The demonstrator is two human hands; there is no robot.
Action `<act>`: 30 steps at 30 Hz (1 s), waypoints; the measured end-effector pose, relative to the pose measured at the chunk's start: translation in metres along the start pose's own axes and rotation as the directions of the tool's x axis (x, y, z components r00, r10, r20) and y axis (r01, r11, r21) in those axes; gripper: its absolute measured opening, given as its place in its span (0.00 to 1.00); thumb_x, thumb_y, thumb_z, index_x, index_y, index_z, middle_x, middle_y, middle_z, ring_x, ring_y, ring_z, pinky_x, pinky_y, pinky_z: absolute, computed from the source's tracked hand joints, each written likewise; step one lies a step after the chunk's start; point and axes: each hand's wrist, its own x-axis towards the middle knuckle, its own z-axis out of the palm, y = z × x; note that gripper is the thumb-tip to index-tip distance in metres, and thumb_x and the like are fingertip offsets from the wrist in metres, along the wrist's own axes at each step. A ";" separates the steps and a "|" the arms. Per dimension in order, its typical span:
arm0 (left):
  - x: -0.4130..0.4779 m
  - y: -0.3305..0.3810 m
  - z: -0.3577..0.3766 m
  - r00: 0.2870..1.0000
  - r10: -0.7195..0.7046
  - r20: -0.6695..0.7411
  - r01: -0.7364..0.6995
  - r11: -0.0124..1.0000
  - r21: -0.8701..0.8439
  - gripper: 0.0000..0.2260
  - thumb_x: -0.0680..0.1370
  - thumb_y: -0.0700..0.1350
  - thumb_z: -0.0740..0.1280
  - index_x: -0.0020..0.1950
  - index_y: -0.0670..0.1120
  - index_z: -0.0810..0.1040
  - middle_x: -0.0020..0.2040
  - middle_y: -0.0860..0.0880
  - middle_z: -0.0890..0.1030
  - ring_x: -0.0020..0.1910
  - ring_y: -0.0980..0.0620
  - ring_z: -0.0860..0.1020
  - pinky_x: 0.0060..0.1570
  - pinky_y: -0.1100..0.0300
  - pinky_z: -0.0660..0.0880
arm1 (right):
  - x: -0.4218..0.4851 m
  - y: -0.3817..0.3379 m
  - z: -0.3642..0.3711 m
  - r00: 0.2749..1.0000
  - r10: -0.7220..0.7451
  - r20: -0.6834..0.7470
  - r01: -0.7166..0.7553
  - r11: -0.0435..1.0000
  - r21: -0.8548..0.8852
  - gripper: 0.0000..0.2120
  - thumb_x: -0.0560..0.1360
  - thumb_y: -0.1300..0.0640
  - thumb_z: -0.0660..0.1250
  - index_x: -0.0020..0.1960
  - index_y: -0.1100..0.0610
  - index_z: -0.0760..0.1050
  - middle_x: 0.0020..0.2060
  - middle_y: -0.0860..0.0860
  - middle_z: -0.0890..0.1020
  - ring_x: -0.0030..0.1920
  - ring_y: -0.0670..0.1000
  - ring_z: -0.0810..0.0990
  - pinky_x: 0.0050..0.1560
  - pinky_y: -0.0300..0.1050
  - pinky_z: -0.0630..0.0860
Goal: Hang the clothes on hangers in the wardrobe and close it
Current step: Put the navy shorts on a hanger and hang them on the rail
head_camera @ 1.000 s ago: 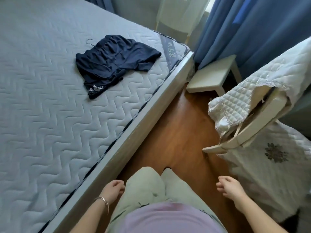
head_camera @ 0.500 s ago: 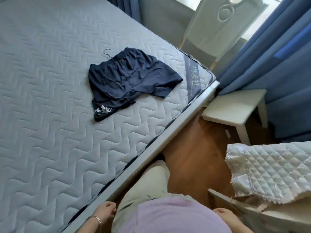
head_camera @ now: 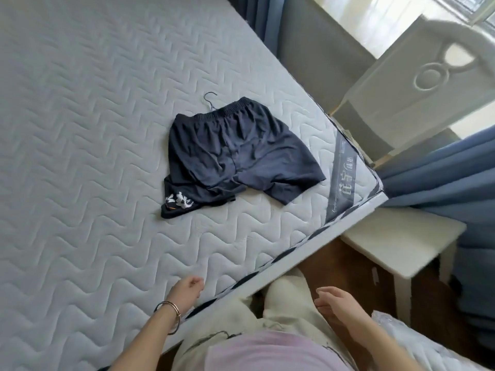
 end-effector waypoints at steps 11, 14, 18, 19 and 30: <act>0.087 0.127 -0.010 0.977 -0.033 -0.209 0.044 0.998 0.050 0.12 0.78 0.42 0.60 0.61 0.42 0.75 0.60 0.42 0.78 0.56 0.46 0.76 0.57 0.59 0.69 | 0.133 -0.221 -0.017 0.981 -0.069 0.182 0.141 0.899 -0.416 0.09 0.78 0.60 0.58 0.53 0.61 0.75 0.44 0.56 0.79 0.37 0.49 0.76 0.31 0.34 0.71; 0.167 0.179 -0.019 0.954 0.086 -0.286 -0.041 0.987 0.158 0.16 0.77 0.40 0.62 0.65 0.41 0.71 0.66 0.42 0.73 0.65 0.44 0.72 0.64 0.57 0.66 | 0.204 -0.302 0.001 0.954 -0.218 0.205 0.293 0.816 -0.499 0.11 0.75 0.64 0.58 0.47 0.69 0.77 0.39 0.57 0.78 0.40 0.57 0.77 0.42 0.44 0.77; 0.281 0.221 -0.030 0.892 0.273 -0.360 -0.106 0.901 0.421 0.21 0.78 0.44 0.61 0.70 0.42 0.66 0.73 0.42 0.65 0.73 0.44 0.62 0.72 0.52 0.58 | 0.284 -0.404 0.050 0.884 -0.411 0.221 0.460 0.685 -0.565 0.12 0.75 0.60 0.60 0.55 0.57 0.78 0.53 0.56 0.82 0.54 0.56 0.79 0.44 0.43 0.74; 0.307 0.228 -0.031 0.864 0.316 -0.393 -0.100 0.871 0.480 0.22 0.78 0.45 0.60 0.72 0.43 0.63 0.74 0.43 0.62 0.74 0.45 0.59 0.73 0.51 0.55 | 0.300 -0.427 0.065 0.859 -0.463 0.220 0.497 0.649 -0.576 0.14 0.75 0.59 0.60 0.58 0.56 0.77 0.55 0.55 0.81 0.55 0.55 0.79 0.47 0.43 0.73; 0.416 0.203 -0.013 0.573 0.554 -0.603 0.041 0.716 0.697 0.20 0.75 0.48 0.55 0.66 0.44 0.65 0.69 0.43 0.71 0.70 0.48 0.62 0.69 0.52 0.51 | 0.403 -0.571 0.207 0.560 -0.797 0.228 0.701 0.308 -0.643 0.23 0.77 0.56 0.58 0.71 0.53 0.61 0.69 0.52 0.66 0.69 0.54 0.65 0.67 0.50 0.59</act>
